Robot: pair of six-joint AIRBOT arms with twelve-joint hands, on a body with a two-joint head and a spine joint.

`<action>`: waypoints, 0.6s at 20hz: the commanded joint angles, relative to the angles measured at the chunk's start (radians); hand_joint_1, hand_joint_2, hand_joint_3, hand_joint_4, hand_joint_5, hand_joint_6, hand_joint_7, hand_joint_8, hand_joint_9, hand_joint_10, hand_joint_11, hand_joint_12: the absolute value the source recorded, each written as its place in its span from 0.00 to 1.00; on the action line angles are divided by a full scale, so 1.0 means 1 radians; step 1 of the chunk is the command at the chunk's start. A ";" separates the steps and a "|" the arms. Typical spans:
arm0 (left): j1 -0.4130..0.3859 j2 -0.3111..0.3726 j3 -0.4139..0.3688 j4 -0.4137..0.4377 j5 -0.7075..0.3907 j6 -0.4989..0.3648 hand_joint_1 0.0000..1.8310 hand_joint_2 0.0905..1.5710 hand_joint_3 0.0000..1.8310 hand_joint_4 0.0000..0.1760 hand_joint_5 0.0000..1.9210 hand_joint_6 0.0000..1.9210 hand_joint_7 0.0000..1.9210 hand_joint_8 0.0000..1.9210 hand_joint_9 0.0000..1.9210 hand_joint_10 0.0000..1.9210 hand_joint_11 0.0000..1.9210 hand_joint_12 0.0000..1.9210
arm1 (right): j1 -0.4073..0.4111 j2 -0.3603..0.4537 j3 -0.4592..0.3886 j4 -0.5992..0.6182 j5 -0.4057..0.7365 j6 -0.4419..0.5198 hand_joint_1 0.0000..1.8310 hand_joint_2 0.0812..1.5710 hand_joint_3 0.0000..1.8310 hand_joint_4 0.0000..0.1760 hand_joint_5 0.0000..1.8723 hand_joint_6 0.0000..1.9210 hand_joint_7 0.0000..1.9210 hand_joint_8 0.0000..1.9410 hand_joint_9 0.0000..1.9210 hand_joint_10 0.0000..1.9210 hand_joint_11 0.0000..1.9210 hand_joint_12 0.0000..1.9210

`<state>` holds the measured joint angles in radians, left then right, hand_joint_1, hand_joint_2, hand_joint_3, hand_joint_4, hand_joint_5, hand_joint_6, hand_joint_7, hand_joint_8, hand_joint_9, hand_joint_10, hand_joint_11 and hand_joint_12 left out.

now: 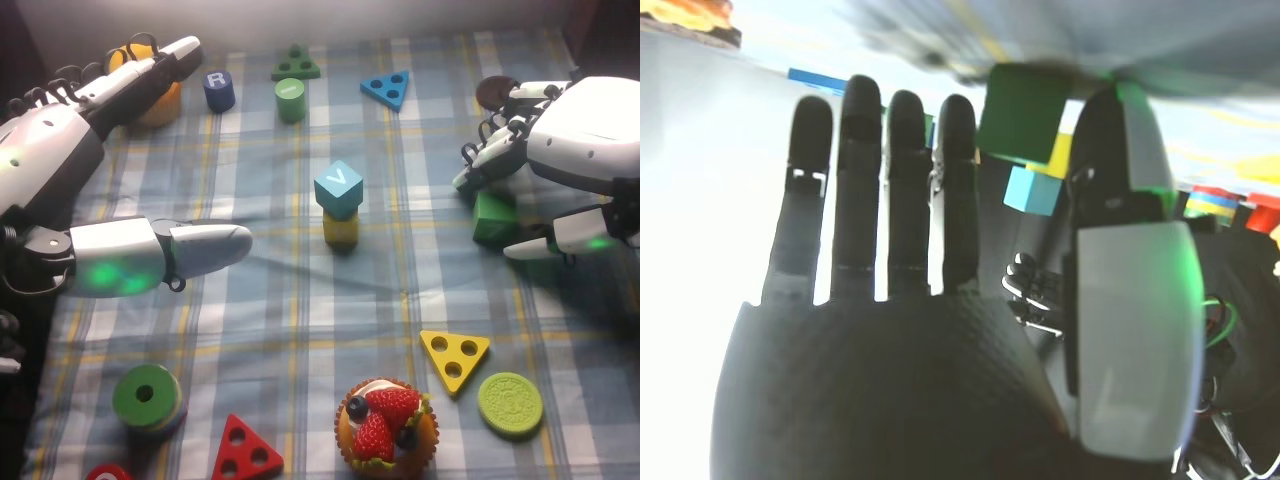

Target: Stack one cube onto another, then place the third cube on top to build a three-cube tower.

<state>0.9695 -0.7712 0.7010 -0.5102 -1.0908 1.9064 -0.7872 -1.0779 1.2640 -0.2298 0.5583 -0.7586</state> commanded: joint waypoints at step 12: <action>-0.004 -0.011 0.001 0.027 -0.116 -0.007 0.34 0.47 0.00 1.00 0.08 0.00 0.10 0.00 0.10 0.00 0.00 0.31 | 0.021 -0.008 0.006 0.017 0.094 -0.008 0.53 0.63 0.00 0.00 0.50 0.01 0.42 0.01 0.39 0.01 0.15 0.51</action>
<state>0.9691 -0.7773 0.7010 -0.5129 -1.0912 1.9064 -0.7811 -1.0809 1.2671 -0.2272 0.5564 -0.7612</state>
